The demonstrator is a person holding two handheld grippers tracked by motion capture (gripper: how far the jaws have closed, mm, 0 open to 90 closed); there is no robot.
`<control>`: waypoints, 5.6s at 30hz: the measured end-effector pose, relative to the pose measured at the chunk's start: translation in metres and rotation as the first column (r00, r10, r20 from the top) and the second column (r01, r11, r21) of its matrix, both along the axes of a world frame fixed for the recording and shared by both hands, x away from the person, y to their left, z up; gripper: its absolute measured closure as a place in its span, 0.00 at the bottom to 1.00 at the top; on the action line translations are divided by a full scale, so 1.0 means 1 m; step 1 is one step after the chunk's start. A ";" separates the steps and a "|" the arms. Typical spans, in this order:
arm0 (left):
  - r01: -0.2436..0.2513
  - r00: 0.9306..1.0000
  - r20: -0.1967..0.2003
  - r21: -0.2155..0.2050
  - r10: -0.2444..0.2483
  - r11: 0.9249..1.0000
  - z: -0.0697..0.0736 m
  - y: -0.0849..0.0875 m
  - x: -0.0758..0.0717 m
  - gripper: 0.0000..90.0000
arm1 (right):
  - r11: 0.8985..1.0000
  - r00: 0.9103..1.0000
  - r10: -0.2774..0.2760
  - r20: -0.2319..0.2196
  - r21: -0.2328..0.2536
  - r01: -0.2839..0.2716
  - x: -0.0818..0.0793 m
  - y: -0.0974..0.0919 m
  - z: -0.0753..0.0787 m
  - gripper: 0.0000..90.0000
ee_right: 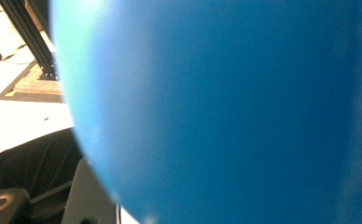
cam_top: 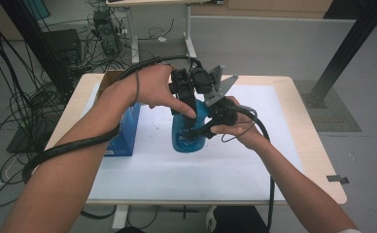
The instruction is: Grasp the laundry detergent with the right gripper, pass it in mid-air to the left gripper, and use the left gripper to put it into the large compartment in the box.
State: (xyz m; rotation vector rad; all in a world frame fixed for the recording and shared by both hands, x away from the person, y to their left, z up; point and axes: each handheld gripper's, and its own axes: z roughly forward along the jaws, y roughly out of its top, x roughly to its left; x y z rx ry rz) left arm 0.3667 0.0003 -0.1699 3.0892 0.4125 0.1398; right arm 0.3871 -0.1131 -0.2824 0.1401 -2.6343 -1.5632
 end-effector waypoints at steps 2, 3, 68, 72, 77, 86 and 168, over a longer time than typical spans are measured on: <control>0.001 1.000 -0.001 -0.007 -0.001 1.000 0.000 0.000 0.000 0.29 | 1.000 1.000 0.003 0.005 0.002 -0.003 0.000 0.000 0.000 0.48; 0.003 1.000 -0.007 -0.009 -0.003 1.000 0.000 0.000 0.000 0.29 | 1.000 1.000 0.004 0.003 0.002 -0.004 0.000 0.000 0.000 0.48; 0.043 0.999 -0.017 0.024 -0.042 0.999 -0.005 -0.006 -0.004 0.42 | 1.000 1.000 -0.008 0.016 0.002 0.008 -0.002 -0.001 -0.007 0.48; 0.044 0.999 -0.016 0.017 -0.044 0.999 -0.005 -0.006 -0.003 0.42 | 1.000 1.000 -0.010 0.016 0.001 0.010 -0.003 -0.002 -0.006 0.48; 0.040 0.999 -0.015 0.008 -0.040 0.999 -0.005 -0.007 -0.002 0.42 | 1.000 1.000 -0.007 0.006 0.004 0.007 -0.001 -0.004 -0.007 0.48; 0.038 0.999 -0.015 0.002 -0.038 0.999 -0.004 -0.009 -0.001 0.42 | 1.000 1.000 -0.013 0.003 0.006 0.013 0.000 -0.008 -0.007 0.48; 0.005 1.000 -0.010 -0.007 -0.005 1.000 -0.003 -0.007 0.002 0.41 | 0.999 1.000 -0.019 -0.014 0.030 0.019 0.003 -0.006 -0.007 0.46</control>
